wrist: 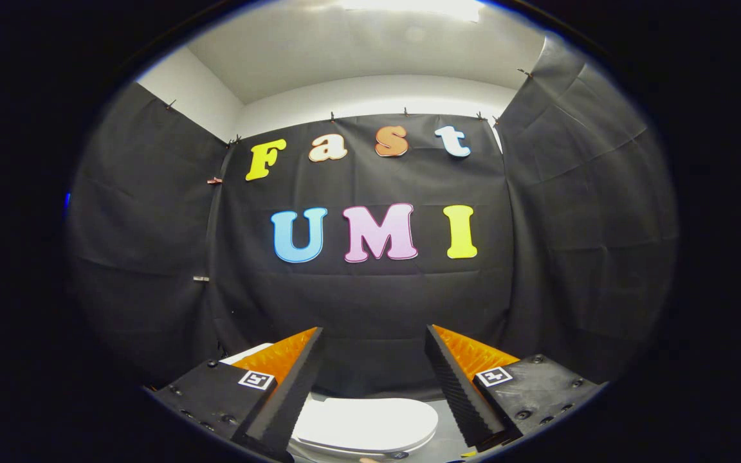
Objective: Open the toilet lid.
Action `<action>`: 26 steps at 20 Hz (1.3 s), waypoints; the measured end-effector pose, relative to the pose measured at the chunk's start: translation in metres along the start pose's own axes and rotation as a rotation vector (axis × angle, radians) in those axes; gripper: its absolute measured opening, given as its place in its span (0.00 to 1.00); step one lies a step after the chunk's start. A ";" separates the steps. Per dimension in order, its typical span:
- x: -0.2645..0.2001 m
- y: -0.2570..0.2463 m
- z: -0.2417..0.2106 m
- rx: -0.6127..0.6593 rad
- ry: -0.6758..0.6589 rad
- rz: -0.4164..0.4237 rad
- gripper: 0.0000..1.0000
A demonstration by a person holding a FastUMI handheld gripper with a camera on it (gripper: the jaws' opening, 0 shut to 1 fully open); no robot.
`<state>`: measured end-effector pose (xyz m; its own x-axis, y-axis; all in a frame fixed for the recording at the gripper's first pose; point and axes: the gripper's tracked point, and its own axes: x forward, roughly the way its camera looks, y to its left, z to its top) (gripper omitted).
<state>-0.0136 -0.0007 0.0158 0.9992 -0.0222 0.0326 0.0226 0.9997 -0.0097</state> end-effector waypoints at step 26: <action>0.034 -0.056 -0.085 0.175 0.101 -0.077 0.98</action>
<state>0.0214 -0.0581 -0.0671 0.9931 -0.0909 -0.0740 0.1020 0.9813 0.1632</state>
